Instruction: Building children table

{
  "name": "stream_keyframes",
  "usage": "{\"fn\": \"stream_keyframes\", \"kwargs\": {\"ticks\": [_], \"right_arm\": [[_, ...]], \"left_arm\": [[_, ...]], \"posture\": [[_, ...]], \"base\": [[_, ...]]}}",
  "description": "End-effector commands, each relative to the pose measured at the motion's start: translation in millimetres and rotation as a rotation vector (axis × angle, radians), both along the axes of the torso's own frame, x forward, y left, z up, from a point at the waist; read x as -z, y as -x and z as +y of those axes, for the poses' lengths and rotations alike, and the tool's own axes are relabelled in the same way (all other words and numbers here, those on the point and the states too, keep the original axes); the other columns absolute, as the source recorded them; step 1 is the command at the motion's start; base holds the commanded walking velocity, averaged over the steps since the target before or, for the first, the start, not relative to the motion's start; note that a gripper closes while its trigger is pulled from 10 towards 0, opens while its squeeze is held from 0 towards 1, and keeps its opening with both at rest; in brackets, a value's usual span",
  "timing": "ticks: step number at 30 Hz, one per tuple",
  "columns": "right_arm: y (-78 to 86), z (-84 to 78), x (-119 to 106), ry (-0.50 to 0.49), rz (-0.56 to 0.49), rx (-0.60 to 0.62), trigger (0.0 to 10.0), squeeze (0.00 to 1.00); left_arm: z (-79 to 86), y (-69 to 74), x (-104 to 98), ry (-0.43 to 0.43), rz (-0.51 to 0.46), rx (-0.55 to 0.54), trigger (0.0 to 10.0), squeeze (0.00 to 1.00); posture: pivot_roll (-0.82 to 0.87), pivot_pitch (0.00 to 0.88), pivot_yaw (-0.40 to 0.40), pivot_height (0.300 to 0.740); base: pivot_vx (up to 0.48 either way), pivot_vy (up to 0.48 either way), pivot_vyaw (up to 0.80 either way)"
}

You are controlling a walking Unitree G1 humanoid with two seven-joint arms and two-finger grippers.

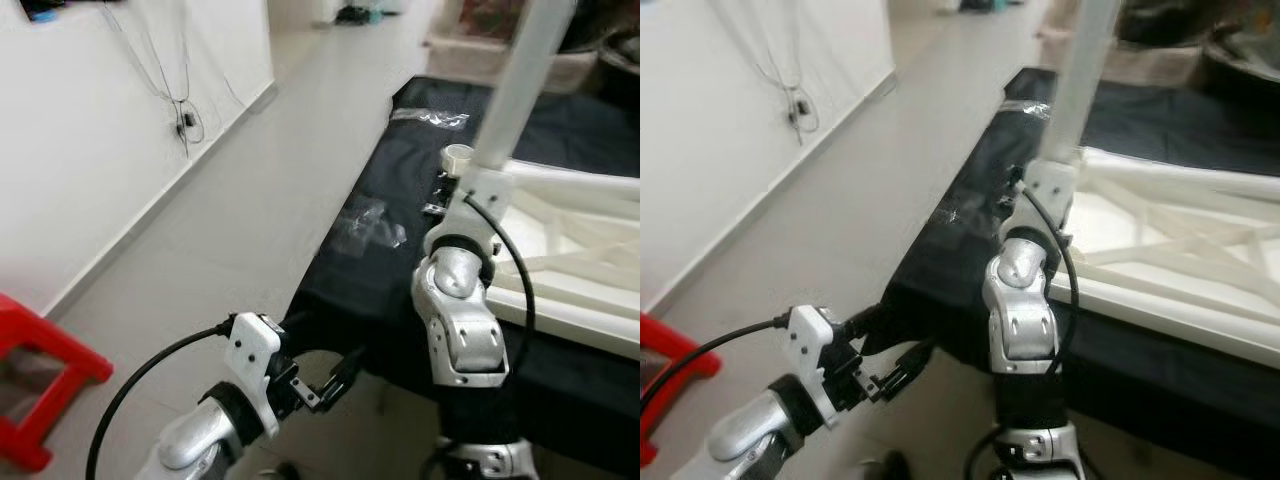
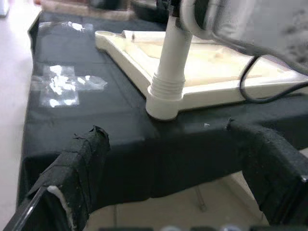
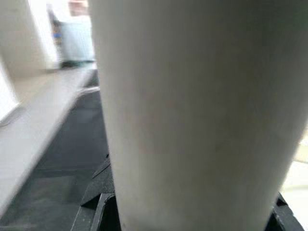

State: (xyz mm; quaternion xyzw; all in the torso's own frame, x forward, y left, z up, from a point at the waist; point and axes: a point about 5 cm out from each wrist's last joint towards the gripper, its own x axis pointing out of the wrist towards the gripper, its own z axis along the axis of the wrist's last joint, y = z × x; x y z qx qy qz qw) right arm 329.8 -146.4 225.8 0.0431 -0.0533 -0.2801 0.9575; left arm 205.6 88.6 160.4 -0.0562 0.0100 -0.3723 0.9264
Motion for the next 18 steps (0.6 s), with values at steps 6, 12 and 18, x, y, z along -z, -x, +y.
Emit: {"fn": "stream_keyframes", "kwargs": {"ticks": [6,12,18], "right_arm": [[-1.1,17.9,17,-0.151,0.106,0.087,10.0,0.0],[-0.4,21.0,25,-0.184,0.146,0.175,10.0,0.0],[-4.0,18.0,29,-0.209,0.173,0.258,10.0,0.0]], "left_arm": [[3.6,3.2,4,-0.004,0.012,-0.018,10.0,0.0],[4.0,2.6,4,-0.003,0.01,-0.021,10.0,0.0],[3.4,3.6,4,-0.001,0.011,-0.021,10.0,0.0]], "posture": [[0.09,0.197,0.01,0.74],[0.09,0.199,0.01,0.74],[0.1,0.203,0.016,0.74]], "base": [[0.0,0.0,0.0],[0.0,0.0,0.0],[0.0,0.0,0.0]]}}
